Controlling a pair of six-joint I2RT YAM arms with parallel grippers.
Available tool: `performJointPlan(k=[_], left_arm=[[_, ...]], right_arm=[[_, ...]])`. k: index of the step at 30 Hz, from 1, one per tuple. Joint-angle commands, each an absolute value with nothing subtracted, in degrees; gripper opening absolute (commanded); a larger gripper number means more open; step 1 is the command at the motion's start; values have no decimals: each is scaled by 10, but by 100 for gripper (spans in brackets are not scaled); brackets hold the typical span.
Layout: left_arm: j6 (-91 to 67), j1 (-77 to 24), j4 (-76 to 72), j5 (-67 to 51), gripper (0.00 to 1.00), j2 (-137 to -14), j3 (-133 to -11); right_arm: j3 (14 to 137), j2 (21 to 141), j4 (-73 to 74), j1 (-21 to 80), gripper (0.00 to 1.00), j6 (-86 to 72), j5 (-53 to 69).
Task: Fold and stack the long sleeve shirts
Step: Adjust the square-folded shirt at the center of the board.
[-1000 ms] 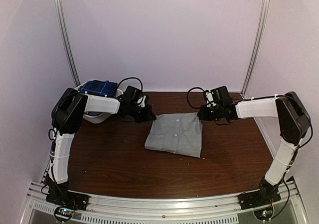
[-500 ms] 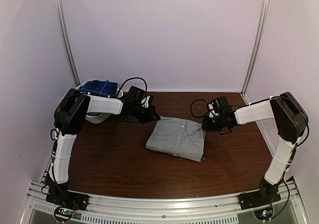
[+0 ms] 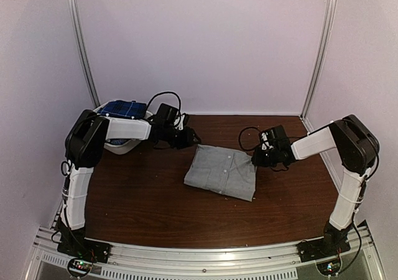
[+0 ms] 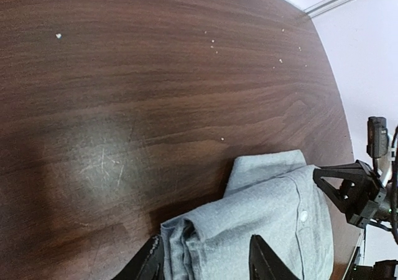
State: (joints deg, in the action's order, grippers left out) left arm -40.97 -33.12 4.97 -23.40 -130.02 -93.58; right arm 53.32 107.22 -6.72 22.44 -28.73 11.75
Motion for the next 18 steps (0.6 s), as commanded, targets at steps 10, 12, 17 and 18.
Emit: performJointPlan(k=[10, 12, 17, 18], left_arm=[[-391, -369, 23, -244, 40, -1124, -751], [-401, -387, 12, -245, 39, -1113, -729], [-427, -431, -20, -240, 37, -1121, -693], [-430, -436, -21, -235, 36, -1125, -687]], right_arm=[[655, 1203, -32, 215, 0, -255, 136], [690, 1222, -16, 214, 0, -247, 144], [735, 1238, 11, 215, 0, -243, 151], [738, 1236, 14, 215, 0, -241, 151]])
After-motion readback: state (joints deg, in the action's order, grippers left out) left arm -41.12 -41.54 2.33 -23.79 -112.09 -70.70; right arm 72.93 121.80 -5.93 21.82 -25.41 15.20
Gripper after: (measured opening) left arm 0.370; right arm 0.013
